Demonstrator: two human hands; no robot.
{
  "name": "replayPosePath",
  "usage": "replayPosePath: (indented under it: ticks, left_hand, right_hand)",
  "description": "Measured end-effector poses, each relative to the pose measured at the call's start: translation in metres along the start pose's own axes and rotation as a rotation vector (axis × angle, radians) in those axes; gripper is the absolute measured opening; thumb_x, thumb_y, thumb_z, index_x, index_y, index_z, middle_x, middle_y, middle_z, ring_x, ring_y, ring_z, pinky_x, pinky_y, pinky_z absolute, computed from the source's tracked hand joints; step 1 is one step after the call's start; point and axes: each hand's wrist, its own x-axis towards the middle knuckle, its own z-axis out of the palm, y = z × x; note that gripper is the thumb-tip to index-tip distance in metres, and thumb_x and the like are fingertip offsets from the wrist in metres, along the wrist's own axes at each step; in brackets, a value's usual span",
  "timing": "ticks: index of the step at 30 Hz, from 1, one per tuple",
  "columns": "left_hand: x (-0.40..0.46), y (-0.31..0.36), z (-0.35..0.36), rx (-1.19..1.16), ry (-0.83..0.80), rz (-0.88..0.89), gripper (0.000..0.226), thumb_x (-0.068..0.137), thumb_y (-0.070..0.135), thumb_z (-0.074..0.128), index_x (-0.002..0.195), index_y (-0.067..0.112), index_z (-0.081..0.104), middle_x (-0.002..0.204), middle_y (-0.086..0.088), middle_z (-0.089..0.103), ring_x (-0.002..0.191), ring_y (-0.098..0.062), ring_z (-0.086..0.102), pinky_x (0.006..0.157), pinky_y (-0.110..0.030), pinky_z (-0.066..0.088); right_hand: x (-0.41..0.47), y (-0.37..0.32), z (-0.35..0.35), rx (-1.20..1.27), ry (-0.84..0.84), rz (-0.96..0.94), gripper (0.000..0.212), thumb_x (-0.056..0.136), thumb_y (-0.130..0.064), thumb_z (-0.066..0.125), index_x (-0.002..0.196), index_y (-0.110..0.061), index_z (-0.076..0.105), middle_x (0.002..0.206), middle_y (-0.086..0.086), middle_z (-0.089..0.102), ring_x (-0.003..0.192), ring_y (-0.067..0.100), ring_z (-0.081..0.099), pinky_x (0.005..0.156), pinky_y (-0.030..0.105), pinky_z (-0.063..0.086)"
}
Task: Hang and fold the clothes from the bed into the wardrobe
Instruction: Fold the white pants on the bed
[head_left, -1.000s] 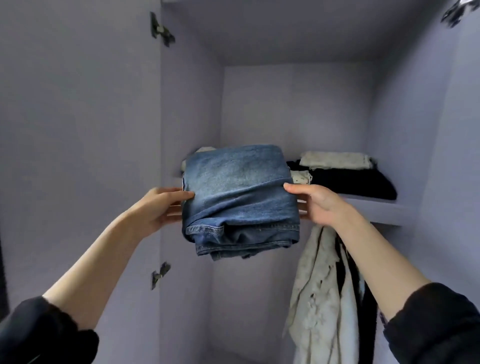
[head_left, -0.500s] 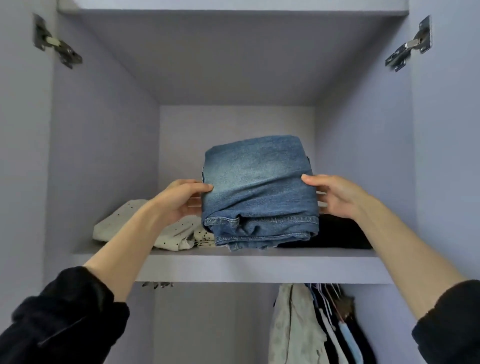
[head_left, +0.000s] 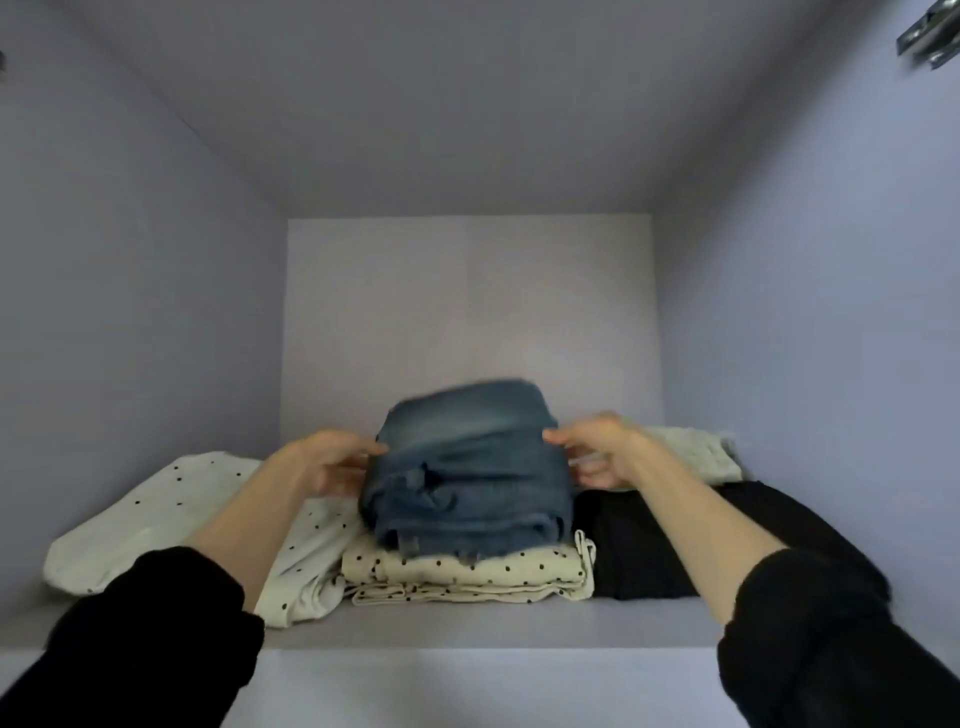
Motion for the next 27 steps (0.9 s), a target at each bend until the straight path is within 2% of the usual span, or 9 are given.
replayPosePath:
  ticks: [1, 3, 5, 7, 9, 13, 17, 22, 27]
  left_hand:
    - [0.003, -0.005, -0.002, 0.081, 0.026, -0.019, 0.024, 0.090, 0.007, 0.060, 0.111, -0.003, 0.056, 0.091, -0.015, 0.059, 0.073, -0.025, 0.057, 0.071, -0.037, 0.051]
    - [0.006, -0.002, -0.004, 0.218, 0.074, 0.031, 0.032, 0.093, 0.014, 0.056, 0.123, 0.002, 0.051, 0.115, -0.014, 0.056, 0.087, -0.026, 0.058, 0.082, -0.038, 0.049]
    - [0.004, 0.013, 0.000, 0.402, 0.101, 0.238, 0.039, 0.098, 0.023, 0.049, 0.135, 0.010, 0.045, 0.137, -0.009, 0.044, 0.118, -0.026, 0.048, 0.095, -0.035, 0.040]
    - [-0.005, 0.023, 0.014, 0.539, 0.044, 0.440, 0.042, 0.101, 0.024, 0.040, 0.142, 0.013, 0.038, 0.149, -0.006, 0.033, 0.136, -0.021, 0.031, 0.107, -0.028, 0.027]
    - [-0.004, 0.013, 0.035, 0.705, -0.027, 0.529, 0.045, 0.102, 0.026, 0.034, 0.146, 0.015, 0.031, 0.155, -0.005, 0.023, 0.142, -0.019, 0.020, 0.113, -0.026, 0.015]
    - [0.000, -0.023, 0.059, 1.042, -0.124, 0.437, 0.048, 0.103, 0.028, 0.025, 0.150, 0.020, 0.019, 0.159, -0.005, 0.008, 0.146, -0.018, 0.009, 0.116, -0.026, 0.005]
    - [-0.022, -0.008, 0.050, 0.907, -0.027, 0.491, 0.048, 0.103, 0.036, 0.027, 0.148, 0.021, 0.028, 0.156, -0.005, 0.023, 0.143, -0.018, 0.021, 0.112, -0.024, 0.014]
    - [-0.092, -0.021, 0.016, 0.739, 0.205, 0.675, 0.044, 0.100, 0.022, 0.041, 0.143, 0.018, 0.037, 0.147, 0.001, 0.040, 0.136, -0.016, 0.035, 0.102, -0.017, 0.024]
    - [-0.191, -0.079, -0.029, 0.579, 0.345, 0.613, 0.039, 0.097, 0.015, 0.047, 0.135, 0.019, 0.046, 0.128, 0.003, 0.053, 0.124, -0.014, 0.047, 0.098, -0.021, 0.034]
  right_hand:
    - [0.007, 0.007, 0.008, -0.156, 0.056, -0.031, 0.018, 0.085, -0.018, 0.069, 0.094, -0.008, 0.058, 0.092, 0.006, 0.058, 0.071, 0.019, 0.055, 0.070, 0.030, 0.047]
    - [0.016, 0.011, 0.014, -0.463, 0.171, -0.171, 0.035, 0.087, -0.025, 0.066, 0.114, -0.003, 0.061, 0.111, 0.011, 0.063, 0.097, 0.026, 0.060, 0.088, 0.032, 0.045]
    - [0.014, 0.005, 0.017, -0.571, 0.294, -0.371, 0.043, 0.092, -0.033, 0.058, 0.127, -0.008, 0.057, 0.134, 0.008, 0.054, 0.124, 0.025, 0.049, 0.102, 0.031, 0.037]
    - [0.008, -0.001, 0.025, -0.586, 0.341, -0.612, 0.041, 0.096, -0.036, 0.049, 0.131, -0.015, 0.055, 0.143, 0.004, 0.046, 0.131, 0.021, 0.041, 0.107, 0.032, 0.031]
    - [0.006, 0.004, 0.038, -0.758, 0.201, -0.705, 0.044, 0.099, -0.037, 0.041, 0.139, -0.019, 0.046, 0.150, 0.004, 0.035, 0.138, 0.021, 0.030, 0.113, 0.034, 0.022]
    - [0.006, 0.035, 0.059, -1.047, -0.158, -0.413, 0.051, 0.103, -0.041, 0.018, 0.151, -0.023, 0.018, 0.159, 0.003, 0.005, 0.146, 0.018, -0.001, 0.116, 0.032, 0.000]
    - [-0.014, 0.026, 0.056, -1.046, 0.003, -0.558, 0.049, 0.103, -0.038, 0.022, 0.150, -0.025, 0.021, 0.159, 0.000, 0.006, 0.146, 0.016, 0.000, 0.116, 0.045, 0.002]
    - [-0.069, 0.024, 0.067, -0.721, 0.087, -0.874, 0.044, 0.100, -0.028, 0.041, 0.143, -0.020, 0.037, 0.150, -0.001, 0.034, 0.139, 0.016, 0.027, 0.114, 0.033, 0.023]
    - [-0.149, 0.060, 0.114, -0.533, -0.011, -0.899, 0.037, 0.098, -0.026, 0.045, 0.134, -0.018, 0.048, 0.132, -0.002, 0.053, 0.121, 0.016, 0.050, 0.101, 0.035, 0.040]
